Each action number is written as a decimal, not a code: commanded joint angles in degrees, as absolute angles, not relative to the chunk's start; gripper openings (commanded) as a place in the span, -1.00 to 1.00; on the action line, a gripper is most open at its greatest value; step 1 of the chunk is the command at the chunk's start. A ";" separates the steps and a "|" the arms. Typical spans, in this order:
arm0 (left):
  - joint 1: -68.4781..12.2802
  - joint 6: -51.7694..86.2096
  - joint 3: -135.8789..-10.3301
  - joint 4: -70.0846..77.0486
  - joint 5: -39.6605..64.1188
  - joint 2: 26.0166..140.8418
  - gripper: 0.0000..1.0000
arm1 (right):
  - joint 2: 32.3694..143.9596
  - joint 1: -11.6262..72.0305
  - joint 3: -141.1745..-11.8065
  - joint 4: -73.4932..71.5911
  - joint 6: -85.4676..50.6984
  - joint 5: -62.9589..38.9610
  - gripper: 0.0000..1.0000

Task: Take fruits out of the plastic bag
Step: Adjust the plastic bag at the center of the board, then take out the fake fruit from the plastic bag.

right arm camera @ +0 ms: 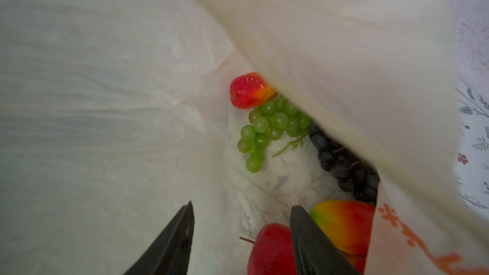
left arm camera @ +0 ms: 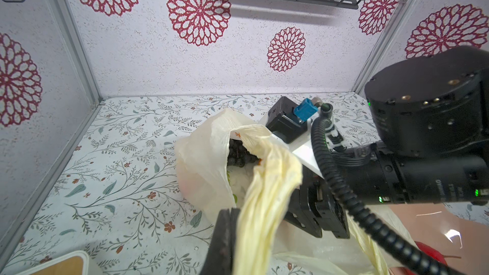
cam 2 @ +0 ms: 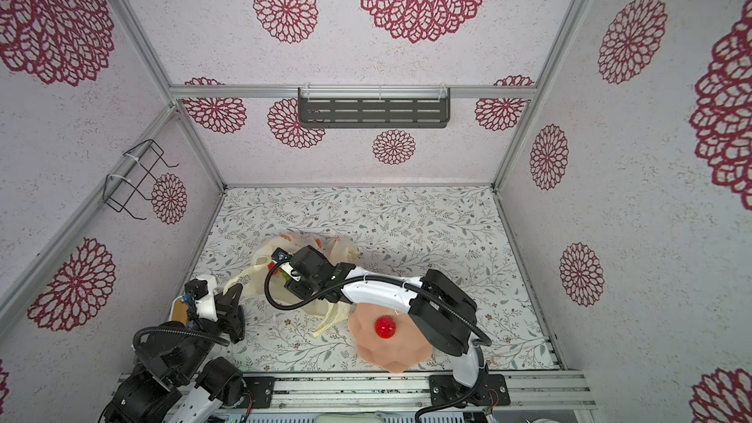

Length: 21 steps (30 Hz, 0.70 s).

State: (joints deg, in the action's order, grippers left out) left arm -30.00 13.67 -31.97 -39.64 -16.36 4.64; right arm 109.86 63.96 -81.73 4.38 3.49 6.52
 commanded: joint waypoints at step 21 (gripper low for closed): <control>-29.29 12.04 -31.64 -38.14 -14.39 4.48 -0.93 | 105.04 64.23 -76.35 0.15 4.48 5.99 0.41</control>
State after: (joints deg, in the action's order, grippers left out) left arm -29.89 12.82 -31.97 -39.29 -14.22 4.89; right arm 111.11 63.96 -79.02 5.30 2.74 11.64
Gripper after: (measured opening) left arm 0.044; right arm 0.711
